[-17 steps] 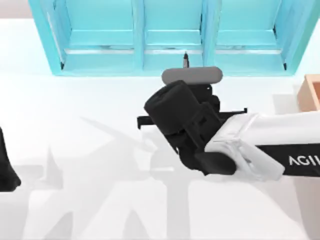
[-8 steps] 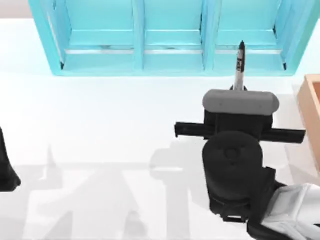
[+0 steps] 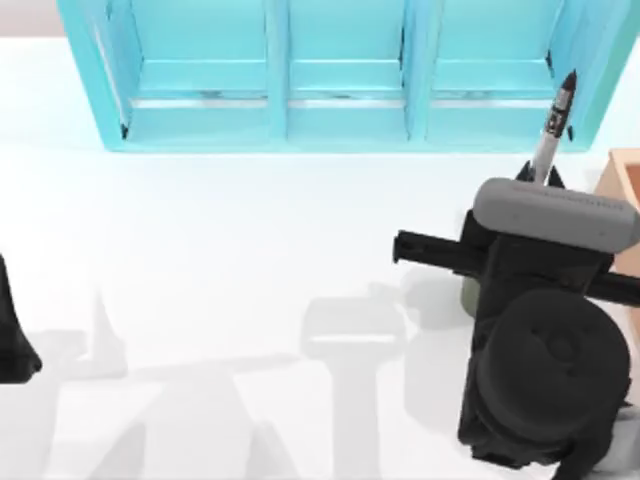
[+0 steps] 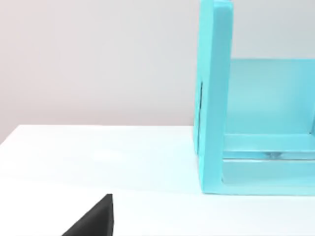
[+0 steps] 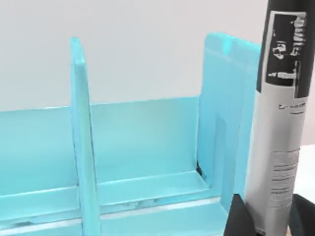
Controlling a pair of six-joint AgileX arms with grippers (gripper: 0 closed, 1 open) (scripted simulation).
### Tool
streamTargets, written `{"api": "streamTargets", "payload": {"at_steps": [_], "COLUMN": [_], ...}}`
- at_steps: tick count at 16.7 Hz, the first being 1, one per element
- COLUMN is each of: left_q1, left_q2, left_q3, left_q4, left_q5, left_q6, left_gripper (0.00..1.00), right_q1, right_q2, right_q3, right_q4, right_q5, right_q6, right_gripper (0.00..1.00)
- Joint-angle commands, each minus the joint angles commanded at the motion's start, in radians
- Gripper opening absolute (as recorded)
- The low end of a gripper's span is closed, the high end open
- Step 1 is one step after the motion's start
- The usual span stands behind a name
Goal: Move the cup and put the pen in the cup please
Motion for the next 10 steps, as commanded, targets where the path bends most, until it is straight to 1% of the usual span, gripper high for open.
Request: {"api": "streamTargets", "payload": {"at_steps": [5,7,10], "left_q1": [0.000,0.000,0.000], "left_q2": [0.000,0.000,0.000], "left_q3": [0.000,0.000,0.000], "left_q4": [0.000,0.000,0.000], "left_q5": [0.000,0.000,0.000], "left_q6": [0.000,0.000,0.000], "left_gripper": [1.00,1.00,1.00], "right_q1": [-0.008,-0.037,-0.108], "right_q2": [0.006,0.025,0.082], "right_q3": [0.004,0.010,0.012], "right_q4": [0.001,0.015,0.039], "right_q5": [-0.005,-0.034,-0.105], "right_q6": [0.003,0.008,0.011], "right_gripper": [0.00,0.00,0.00]}}
